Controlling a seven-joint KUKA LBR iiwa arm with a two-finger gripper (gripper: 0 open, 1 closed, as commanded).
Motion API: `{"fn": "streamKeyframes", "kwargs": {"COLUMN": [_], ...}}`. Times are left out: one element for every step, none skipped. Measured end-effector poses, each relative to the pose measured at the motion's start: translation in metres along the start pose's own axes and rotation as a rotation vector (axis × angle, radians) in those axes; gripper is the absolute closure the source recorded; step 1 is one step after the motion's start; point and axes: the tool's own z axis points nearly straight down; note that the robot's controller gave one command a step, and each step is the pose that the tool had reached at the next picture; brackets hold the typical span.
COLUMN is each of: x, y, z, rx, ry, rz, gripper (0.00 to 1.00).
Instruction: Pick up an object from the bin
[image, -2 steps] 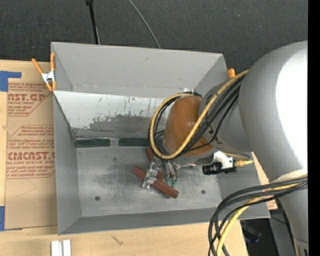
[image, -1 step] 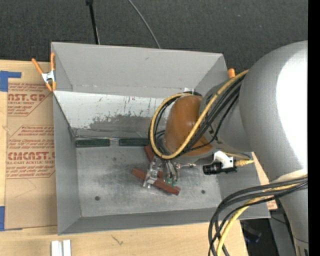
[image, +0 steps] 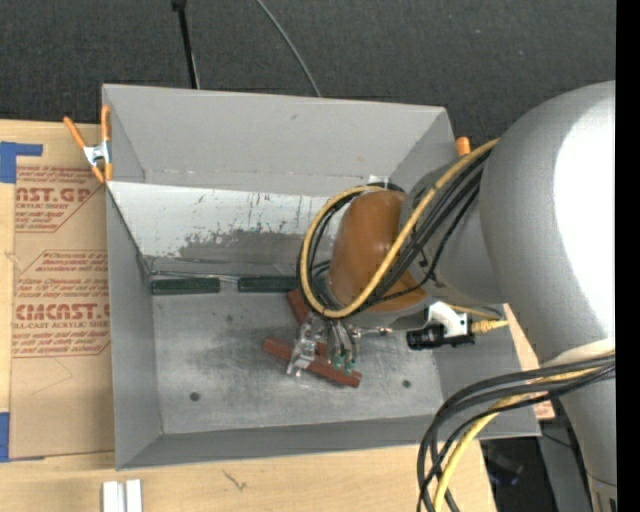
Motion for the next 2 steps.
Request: {"fn": "streamKeyframes", "kwargs": {"x": [0.0007,0.0008], "y": [0.0,0.0001], "z": [-0.0023,-0.0044], "rx": [0.001,0.001], "ry": [0.003,0.003], "rz": [0.0,-0.001], "gripper": [1.0,1.0]}}
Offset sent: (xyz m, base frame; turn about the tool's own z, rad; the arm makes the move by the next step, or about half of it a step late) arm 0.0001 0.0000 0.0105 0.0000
